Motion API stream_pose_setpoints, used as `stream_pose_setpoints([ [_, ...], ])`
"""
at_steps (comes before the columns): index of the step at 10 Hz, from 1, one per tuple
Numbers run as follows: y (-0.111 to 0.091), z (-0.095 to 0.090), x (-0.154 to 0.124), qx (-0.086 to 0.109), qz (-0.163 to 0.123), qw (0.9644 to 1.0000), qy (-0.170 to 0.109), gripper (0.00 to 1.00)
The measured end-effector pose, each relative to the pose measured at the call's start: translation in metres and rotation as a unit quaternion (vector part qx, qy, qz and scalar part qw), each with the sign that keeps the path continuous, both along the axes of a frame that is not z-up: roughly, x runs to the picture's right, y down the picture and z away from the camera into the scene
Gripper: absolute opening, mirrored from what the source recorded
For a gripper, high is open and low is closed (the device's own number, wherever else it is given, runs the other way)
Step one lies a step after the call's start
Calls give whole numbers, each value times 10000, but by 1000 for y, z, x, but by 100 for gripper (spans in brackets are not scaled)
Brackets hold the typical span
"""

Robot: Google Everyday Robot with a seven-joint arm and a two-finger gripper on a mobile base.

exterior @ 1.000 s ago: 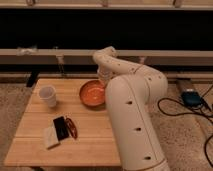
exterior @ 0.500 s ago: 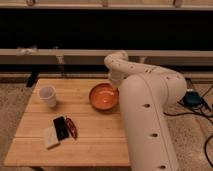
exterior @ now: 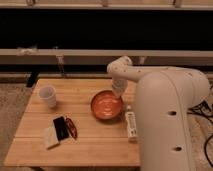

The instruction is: Drag the ceramic bowl in a circle

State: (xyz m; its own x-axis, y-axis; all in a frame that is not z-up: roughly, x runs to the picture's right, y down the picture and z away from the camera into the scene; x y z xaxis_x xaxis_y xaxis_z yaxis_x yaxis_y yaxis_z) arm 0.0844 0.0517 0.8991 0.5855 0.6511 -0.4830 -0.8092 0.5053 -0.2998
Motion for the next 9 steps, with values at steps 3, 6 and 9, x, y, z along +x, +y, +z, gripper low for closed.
stream_pose_setpoints([
  [3,12,-25,-11,-8,-110,9999,-112,0],
  [6,16,-37,-39,3,-300,9988,-387,0],
  [9,7,-34,-87,55,-606,9949,-804,0],
])
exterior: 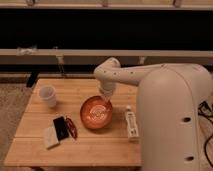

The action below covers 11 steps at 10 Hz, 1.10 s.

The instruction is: Drag the ceramic bowl in a circle

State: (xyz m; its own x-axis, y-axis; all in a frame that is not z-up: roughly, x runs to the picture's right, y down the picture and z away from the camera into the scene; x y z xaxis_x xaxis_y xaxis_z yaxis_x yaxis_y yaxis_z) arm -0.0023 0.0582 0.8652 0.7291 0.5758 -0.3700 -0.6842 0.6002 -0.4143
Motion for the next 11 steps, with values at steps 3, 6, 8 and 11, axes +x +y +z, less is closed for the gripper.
stream_pose_setpoints([
  [3,-13,9,-42,92,-301,9987,-403,0],
  [6,-28,20,-75,201,-525,9959,-711,0],
  [8,-43,35,-82,356,-636,9950,-689,0],
  [11,-75,71,-66,557,-565,9963,-336,0],
])
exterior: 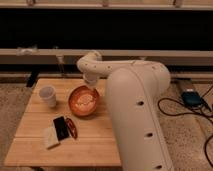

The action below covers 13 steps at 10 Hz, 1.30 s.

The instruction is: Drag the ceramic bowl in a circle

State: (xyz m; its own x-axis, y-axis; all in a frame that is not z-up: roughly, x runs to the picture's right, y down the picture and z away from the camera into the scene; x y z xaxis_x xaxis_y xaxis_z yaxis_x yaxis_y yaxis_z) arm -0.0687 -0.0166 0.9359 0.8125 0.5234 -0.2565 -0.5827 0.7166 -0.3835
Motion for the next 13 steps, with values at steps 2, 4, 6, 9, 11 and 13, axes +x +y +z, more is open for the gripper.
stream_pose_setpoints([
  [2,-17,21,19,69,107,9995,298,0],
  [4,-18,30,39,52,196,9984,531,0],
  [6,-4,31,71,-10,266,9963,815,0],
  [9,21,25,116,-169,290,9934,1094,4],
  [11,40,13,120,-276,259,9930,1118,20],
  [13,62,-7,110,-405,258,9937,1010,40],
])
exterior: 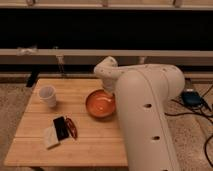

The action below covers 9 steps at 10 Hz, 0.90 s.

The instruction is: Drag the ceramic bowl in a circle

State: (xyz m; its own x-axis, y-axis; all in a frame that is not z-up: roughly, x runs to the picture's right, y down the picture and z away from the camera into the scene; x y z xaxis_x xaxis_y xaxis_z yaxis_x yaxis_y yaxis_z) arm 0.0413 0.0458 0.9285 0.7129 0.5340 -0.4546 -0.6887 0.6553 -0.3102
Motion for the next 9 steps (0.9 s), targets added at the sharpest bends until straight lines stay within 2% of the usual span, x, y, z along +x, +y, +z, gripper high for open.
stream_pose_setpoints([
  [2,14,-19,-10,-97,43,9998,-186,59],
  [3,17,-27,-19,-129,42,9994,-326,71],
  [4,15,-31,-28,-141,31,9989,-451,78],
  [7,13,-39,-52,-203,-48,9962,-844,80],
  [9,12,-43,-63,-307,-175,9920,-1212,80],
])
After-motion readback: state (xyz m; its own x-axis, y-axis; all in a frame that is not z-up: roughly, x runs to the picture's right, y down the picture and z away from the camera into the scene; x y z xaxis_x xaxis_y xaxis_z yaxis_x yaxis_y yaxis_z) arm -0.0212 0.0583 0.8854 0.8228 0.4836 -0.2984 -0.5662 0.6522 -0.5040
